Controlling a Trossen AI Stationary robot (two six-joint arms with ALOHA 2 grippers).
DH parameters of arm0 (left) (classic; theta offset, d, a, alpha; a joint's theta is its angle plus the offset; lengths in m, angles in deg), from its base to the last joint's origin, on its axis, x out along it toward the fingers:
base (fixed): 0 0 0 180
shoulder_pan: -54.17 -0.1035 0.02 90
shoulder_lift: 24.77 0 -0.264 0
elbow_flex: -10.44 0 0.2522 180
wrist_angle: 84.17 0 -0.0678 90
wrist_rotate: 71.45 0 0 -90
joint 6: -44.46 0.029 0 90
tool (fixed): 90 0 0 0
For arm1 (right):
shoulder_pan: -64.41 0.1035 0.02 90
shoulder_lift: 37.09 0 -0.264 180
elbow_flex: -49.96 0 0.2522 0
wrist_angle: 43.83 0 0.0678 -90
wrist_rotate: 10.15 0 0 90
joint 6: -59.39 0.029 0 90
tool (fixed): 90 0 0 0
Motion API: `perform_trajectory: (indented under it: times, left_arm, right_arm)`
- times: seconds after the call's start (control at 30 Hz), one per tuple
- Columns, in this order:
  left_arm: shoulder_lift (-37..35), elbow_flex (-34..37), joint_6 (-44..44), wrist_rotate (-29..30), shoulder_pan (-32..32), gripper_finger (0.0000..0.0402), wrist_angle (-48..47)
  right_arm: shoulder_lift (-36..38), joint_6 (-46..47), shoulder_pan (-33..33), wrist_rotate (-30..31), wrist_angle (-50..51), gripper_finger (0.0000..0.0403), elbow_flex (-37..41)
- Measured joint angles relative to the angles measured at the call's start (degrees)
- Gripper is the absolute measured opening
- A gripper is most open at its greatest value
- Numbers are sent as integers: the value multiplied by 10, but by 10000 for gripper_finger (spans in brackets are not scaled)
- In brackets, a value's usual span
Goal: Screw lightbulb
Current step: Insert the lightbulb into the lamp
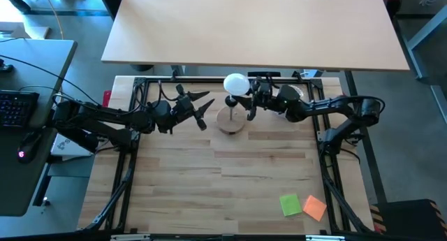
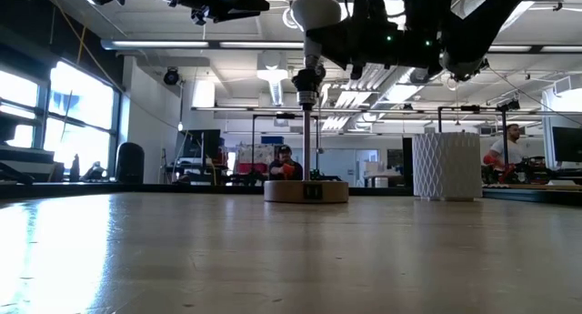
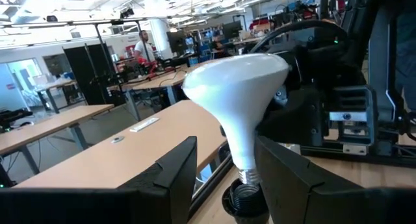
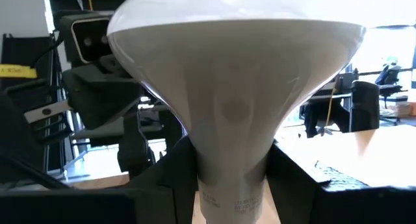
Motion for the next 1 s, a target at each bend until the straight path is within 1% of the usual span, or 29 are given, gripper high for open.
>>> perform_trajectory:
  times: [0.27,0.7,1.0]
  left_arm:
    - [0,0,0,0,0,149,0]
    - [0,0,1,0,0,149,-1]
    - [0,0,1,0,0,149,-1]
  right_arm:
    - [-24,8,0,2,1,146,-6]
    - [-24,-29,-3,3,23,147,-8]
    - [-31,-30,-3,4,29,147,-9]
